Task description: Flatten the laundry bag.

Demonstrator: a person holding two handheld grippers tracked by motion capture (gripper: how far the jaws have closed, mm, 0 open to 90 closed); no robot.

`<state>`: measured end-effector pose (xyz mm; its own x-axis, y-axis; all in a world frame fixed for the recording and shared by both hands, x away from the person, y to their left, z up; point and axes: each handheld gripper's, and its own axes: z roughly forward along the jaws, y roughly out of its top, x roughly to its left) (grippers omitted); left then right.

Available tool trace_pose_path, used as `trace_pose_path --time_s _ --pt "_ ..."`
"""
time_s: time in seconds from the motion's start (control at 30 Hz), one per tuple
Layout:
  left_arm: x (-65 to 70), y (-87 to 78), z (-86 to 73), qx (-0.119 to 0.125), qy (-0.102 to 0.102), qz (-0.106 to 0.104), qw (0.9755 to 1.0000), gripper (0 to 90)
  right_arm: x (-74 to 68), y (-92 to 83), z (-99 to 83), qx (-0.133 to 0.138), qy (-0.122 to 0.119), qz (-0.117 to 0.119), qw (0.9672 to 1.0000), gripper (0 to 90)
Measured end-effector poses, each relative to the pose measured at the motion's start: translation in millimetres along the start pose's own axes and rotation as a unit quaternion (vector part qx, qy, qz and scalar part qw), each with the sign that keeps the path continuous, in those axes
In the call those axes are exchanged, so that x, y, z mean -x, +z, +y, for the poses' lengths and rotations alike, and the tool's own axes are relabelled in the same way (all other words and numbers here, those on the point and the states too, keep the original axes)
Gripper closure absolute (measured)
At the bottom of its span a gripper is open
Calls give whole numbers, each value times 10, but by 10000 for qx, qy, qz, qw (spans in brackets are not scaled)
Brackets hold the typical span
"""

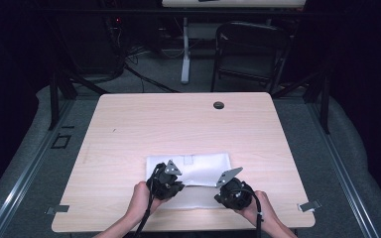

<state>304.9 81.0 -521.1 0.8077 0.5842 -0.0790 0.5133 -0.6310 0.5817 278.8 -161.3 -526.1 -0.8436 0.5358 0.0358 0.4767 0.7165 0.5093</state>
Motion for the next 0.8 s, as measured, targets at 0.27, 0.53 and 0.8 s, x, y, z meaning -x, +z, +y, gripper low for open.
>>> trace_pose_path --time_s 0.27,0.53,0.8 --pt "-39 -83 31 122 -72 69 9999 872 -37 252 24 -322 -158 -124 9993 900" --pt "-90 -129 100 164 -147 111 9997 872 -22 317 4 -436 -195 -124 9988 900" --pt "-143 -175 200 157 -186 159 9996 872 -20 342 -13 -397 -278 -115 9988 900"
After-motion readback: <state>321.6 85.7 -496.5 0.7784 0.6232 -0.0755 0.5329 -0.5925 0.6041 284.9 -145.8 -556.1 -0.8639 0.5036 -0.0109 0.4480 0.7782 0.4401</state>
